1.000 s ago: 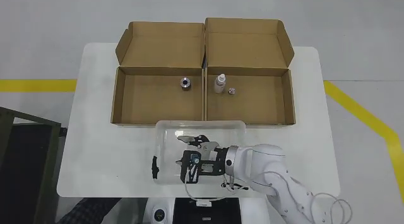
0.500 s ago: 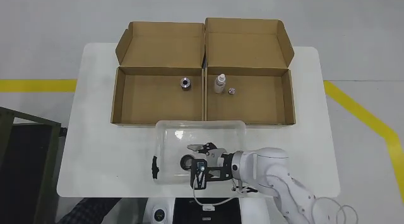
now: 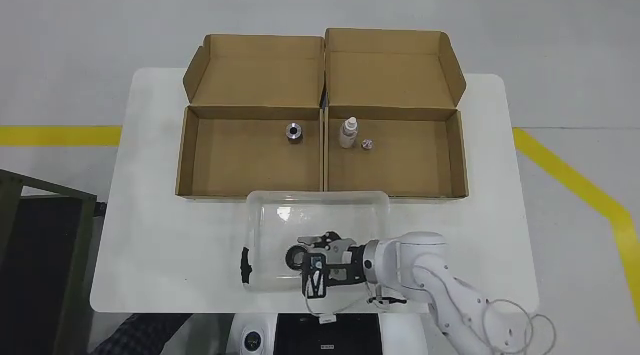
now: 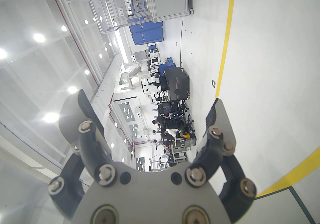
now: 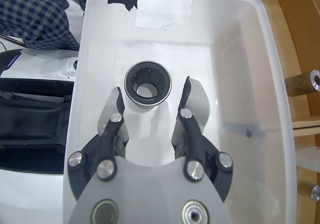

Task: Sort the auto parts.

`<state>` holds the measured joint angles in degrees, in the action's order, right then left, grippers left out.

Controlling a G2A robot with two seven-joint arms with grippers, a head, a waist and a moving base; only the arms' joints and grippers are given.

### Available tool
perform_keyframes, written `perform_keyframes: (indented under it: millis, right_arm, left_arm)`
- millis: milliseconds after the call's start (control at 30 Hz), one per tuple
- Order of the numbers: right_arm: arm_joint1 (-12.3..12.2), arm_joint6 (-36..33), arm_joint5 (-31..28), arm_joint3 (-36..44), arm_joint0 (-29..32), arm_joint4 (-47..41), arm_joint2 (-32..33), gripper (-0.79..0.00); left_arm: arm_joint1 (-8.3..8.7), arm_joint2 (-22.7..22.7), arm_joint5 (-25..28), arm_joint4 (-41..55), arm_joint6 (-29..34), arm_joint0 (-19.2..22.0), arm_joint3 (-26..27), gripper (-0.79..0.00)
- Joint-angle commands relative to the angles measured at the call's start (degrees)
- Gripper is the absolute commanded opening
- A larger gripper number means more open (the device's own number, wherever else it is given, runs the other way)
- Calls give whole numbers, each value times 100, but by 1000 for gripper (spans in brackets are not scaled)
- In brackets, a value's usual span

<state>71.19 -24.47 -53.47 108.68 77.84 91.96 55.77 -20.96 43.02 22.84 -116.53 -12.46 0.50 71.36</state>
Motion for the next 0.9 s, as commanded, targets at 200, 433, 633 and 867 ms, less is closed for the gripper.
perform_keyframes:
  millis: [200, 433, 633, 867]
  right_arm:
    - [18, -25, 105, -225, -183, -92, -274, -348]
    - [56, -1, 254, -502, -394, -228, -507, -354]
    - [73, -15, 326, -670, -546, -351, -615, -422]
    - [76, 22, 269, -831, -676, -689, -661, -785]
  left_arm:
    - [0, 0, 0, 0, 0, 0, 0, 0]
    - [0, 0, 0, 0, 0, 0, 0, 0]
    - [0, 0, 0, 0, 0, 0, 0, 0]
    - [0, 0, 0, 0, 0, 0, 0, 0]
